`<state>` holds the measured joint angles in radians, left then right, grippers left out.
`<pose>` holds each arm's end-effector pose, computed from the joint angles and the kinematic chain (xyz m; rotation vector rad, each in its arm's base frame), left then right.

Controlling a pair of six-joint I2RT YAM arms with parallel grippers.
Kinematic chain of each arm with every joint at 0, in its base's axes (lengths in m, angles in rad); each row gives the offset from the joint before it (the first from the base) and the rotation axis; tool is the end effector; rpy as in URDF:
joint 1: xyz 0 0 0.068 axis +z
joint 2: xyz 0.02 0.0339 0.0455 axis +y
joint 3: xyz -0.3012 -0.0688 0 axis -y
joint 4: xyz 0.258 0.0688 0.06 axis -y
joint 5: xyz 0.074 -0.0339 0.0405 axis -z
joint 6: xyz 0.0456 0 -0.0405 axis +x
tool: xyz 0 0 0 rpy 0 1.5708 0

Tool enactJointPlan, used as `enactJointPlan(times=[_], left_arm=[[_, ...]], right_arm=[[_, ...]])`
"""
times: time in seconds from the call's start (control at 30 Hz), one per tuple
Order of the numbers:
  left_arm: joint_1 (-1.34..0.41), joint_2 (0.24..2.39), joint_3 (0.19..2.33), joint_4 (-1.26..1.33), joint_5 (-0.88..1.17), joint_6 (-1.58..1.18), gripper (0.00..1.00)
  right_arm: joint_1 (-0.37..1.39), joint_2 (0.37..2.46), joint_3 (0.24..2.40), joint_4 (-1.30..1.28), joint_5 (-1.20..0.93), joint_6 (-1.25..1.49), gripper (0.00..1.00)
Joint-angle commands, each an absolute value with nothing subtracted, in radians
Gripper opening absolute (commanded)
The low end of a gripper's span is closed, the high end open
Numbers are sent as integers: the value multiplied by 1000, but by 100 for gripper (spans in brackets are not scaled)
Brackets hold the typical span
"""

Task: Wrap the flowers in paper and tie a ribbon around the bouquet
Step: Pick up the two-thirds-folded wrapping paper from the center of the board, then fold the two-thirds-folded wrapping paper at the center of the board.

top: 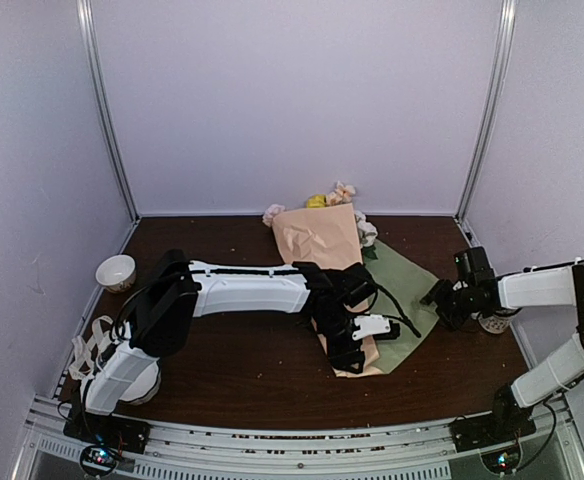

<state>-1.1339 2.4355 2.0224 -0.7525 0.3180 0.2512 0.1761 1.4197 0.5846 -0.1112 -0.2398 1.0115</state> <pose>0.2223 -0.5096 0.1525 1.8834 2.1238 -0.6603 0.2555 0.0565 0.1643 0.9833 2.4702 0.7451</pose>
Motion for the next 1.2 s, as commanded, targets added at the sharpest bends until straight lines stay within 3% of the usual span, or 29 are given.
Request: enactJointPlan(times=[0.0, 0.1, 0.23, 0.27, 0.43, 0.63, 0.9, 1.17], left_arm=[[-1124, 2434, 2003, -761, 310, 242, 61], [-1123, 2434, 2003, -761, 310, 242, 61], [-1123, 2433, 2003, -761, 311, 243, 61], [-1123, 2434, 2003, -761, 312, 243, 61], [-1122, 2434, 2003, -761, 316, 248, 61], [-1121, 2433, 2002, -761, 323, 254, 61], [-1121, 2429, 1993, -753, 328, 261, 61], [-1121, 2425, 1989, -753, 328, 261, 60]], right_arm=[[164, 1433, 588, -131, -234, 981, 55], [164, 1429, 602, -141, -221, 942, 40], [165, 1428, 614, -136, -225, 896, 3], [166, 1428, 619, -130, -234, 888, 0], [229, 1404, 723, -187, -221, 791, 0], [430, 1388, 897, -233, -128, 637, 0], [593, 1541, 1120, -238, -203, 486, 0], [632, 1719, 1281, -282, -295, 410, 0]])
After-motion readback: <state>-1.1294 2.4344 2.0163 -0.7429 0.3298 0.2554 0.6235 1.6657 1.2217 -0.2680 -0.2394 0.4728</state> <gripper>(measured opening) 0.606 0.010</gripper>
